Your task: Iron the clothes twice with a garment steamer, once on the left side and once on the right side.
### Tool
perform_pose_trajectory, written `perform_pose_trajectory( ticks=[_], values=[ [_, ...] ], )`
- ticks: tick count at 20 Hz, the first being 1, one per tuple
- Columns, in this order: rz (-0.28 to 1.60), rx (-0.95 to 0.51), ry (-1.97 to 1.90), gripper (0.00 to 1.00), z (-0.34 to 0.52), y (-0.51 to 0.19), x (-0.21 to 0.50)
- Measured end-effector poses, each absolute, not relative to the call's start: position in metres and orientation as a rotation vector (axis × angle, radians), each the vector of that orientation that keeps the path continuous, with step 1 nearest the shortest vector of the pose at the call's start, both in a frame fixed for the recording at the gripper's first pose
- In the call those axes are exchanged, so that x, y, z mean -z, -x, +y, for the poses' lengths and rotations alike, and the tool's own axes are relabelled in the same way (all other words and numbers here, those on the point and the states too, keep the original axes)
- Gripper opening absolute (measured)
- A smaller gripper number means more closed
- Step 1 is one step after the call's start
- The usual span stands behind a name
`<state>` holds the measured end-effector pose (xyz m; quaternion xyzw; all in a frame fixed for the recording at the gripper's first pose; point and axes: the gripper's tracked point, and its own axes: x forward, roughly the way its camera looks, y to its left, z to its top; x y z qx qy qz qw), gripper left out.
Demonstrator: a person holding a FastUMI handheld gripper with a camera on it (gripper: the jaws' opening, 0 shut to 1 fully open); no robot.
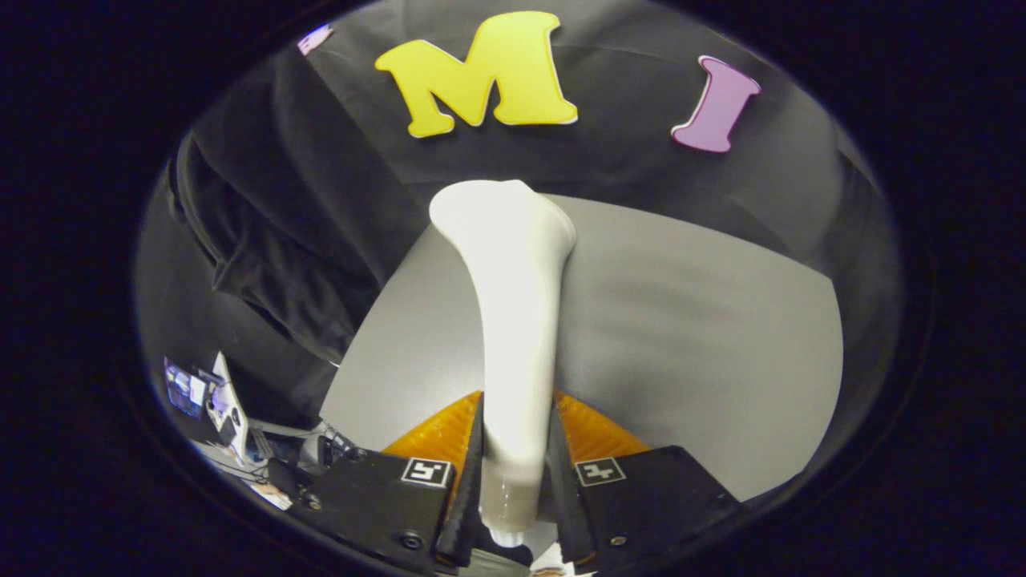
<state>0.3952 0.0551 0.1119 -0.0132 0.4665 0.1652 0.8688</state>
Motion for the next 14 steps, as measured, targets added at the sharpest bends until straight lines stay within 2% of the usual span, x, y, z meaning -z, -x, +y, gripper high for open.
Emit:
perform_pose_trajectory(
  ticks=[6, 14],
  values=[
    [0.92, -0.275, 0.041, 0.4, 0.058, -0.396, -0.11],
    [0.883, -0.205, -0.026, 0.31, 0.071, -0.382, -0.109]
  ],
)
